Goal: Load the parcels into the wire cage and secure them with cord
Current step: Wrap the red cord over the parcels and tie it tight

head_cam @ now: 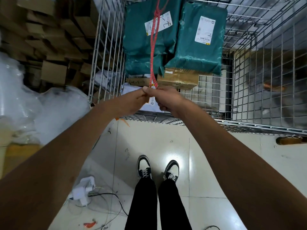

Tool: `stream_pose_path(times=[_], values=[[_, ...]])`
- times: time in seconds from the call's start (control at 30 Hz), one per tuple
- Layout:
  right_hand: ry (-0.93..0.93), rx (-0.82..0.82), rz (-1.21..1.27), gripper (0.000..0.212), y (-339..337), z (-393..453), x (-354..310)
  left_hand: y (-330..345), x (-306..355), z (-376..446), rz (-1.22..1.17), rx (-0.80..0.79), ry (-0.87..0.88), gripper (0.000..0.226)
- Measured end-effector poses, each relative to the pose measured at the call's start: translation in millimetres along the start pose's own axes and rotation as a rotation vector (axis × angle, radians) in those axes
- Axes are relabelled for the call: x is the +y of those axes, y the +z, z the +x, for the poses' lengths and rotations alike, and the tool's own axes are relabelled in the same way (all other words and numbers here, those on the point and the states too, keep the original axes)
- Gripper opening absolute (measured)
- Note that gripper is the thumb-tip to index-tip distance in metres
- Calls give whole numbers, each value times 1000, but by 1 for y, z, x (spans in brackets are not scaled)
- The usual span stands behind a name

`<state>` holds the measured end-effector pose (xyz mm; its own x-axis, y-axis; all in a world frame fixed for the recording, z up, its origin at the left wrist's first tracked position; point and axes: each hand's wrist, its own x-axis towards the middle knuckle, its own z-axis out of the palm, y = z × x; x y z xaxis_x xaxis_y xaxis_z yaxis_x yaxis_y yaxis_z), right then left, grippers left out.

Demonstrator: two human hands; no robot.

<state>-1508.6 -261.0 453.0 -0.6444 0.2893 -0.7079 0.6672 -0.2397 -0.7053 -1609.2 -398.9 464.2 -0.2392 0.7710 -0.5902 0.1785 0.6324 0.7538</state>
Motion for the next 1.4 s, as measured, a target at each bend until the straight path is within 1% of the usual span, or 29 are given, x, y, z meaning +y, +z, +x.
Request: stream_pose_path(times=[0.07,0.1,0.13,0.17,0.2,0.23,0.3,0.4,0.5,0.57,0.6,0.67,0.73,0.77,0.83,0.9,0.97,1.03,1.13,1.27,1.4], values=[[-39,-35,0,21,1,2,1,5,2,-2,95,28,-35,25],[-57,-29,-14,16,0,3,1,5,7,1,91,35,-83,21],[-71,-13,-21,15,0,4,2,3,10,1,44,36,-155,16],[-83,7,-14,14,-1,5,2,-2,13,1,-25,50,-216,16],[-94,20,4,15,-2,7,3,-7,13,1,-67,86,-242,20],[-104,20,26,15,-2,9,4,-11,9,-1,-77,113,-210,20],[-115,-5,61,17,-3,12,5,-18,-3,-8,-83,106,-112,19],[-134,-22,66,16,-2,13,7,-21,-8,-16,-101,93,-88,37],[-197,3,121,20,0,13,8,-20,-8,-14,-99,86,-45,29],[-200,29,133,18,-1,17,7,-21,-5,-17,-100,120,-58,32],[-191,41,105,21,-1,21,7,-21,-5,-20,-41,163,-51,31],[-163,35,0,27,-2,34,9,-25,-15,-26,158,331,-19,21],[-125,-23,-113,23,-2,50,15,-34,-26,-36,293,521,44,10],[-102,-65,-176,22,0,56,20,-35,-32,-40,326,570,92,9],[-45,-164,-301,20,7,71,27,-32,-40,-45,442,561,144,13],[15,-257,-351,17,14,85,31,-22,-43,-46,553,543,139,19],[25,-333,-372,18,21,98,32,-16,-44,-45,620,609,125,19],[2,-384,-466,20,25,110,39,-15,-44,-41,617,655,103,15],[27,-372,-500,4,33,124,51,-11,-43,-40,615,672,96,10],[19,-408,-575,9,37,138,63,-11,-43,-39,637,698,114,6],[47,-361,-401,12,34,135,72,-12,-42,-38,639,699,126,7]])
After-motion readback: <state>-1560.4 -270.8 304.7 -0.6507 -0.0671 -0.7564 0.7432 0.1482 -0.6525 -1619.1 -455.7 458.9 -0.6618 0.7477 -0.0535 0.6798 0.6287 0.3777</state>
